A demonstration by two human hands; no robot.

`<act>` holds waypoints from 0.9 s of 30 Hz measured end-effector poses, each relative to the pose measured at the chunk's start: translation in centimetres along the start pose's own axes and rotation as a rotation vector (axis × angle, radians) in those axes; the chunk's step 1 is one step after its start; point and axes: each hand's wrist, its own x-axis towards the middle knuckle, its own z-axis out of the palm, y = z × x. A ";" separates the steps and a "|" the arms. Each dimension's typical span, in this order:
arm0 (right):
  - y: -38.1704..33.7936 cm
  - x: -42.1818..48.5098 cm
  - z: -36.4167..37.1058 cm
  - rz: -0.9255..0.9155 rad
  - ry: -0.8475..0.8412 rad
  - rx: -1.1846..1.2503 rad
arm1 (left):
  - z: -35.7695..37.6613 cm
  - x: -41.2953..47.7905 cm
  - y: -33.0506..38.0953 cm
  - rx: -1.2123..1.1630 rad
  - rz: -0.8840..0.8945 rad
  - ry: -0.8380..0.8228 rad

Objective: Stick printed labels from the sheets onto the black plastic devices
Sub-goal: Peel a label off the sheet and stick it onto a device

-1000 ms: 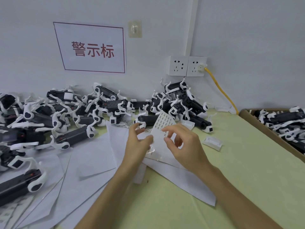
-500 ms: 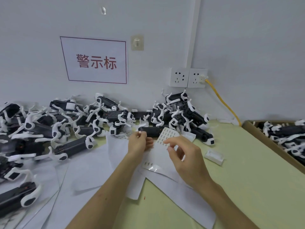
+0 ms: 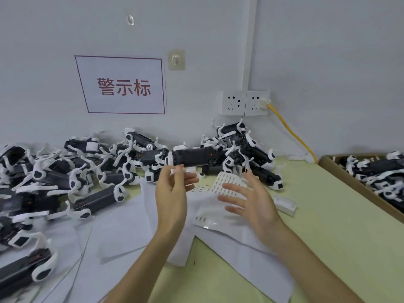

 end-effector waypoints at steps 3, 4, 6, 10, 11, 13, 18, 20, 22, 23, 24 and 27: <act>0.0 -0.3 0.3 0.086 -0.070 0.172 | -0.5 -2.2 0.2 0.087 0.096 -0.038; -0.1 -0.4 0.3 0.104 -0.070 0.203 | -0.6 -2.8 0.2 0.101 0.113 -0.053; -0.2 -0.2 0.1 0.141 -0.058 0.244 | -0.7 -3.8 0.1 0.133 0.134 -0.119; -0.1 0.2 0.0 0.110 0.053 0.252 | -0.5 -4.6 -0.2 0.279 0.178 -0.331; 0.0 0.4 -0.2 0.071 0.111 0.226 | -0.4 -4.7 -0.2 0.286 0.164 -0.365; 0.3 0.9 -0.6 -0.001 0.213 0.127 | -0.4 -4.7 -0.2 0.281 0.120 -0.409; -0.1 1.3 -1.6 0.025 0.168 -0.071 | -0.2 -4.4 0.0 0.102 -0.207 -0.411; -0.2 1.2 -1.6 0.059 0.032 -0.090 | -0.2 -4.2 -0.2 -0.020 -0.365 -0.340; -0.1 1.1 -1.7 0.030 -0.095 -0.182 | -0.4 -3.8 -0.3 -0.125 -0.473 -0.253; 0.0 1.0 -1.7 0.001 -0.145 -0.253 | -0.6 -3.6 -0.4 -0.178 -0.516 -0.221; 0.0 0.8 -1.8 -0.026 -0.180 -0.345 | -0.8 -3.4 -0.4 -0.227 -0.553 -0.201; -0.3 0.6 -2.4 -0.077 -0.259 -0.582 | -1.2 -3.1 -0.4 -0.318 -0.623 -0.185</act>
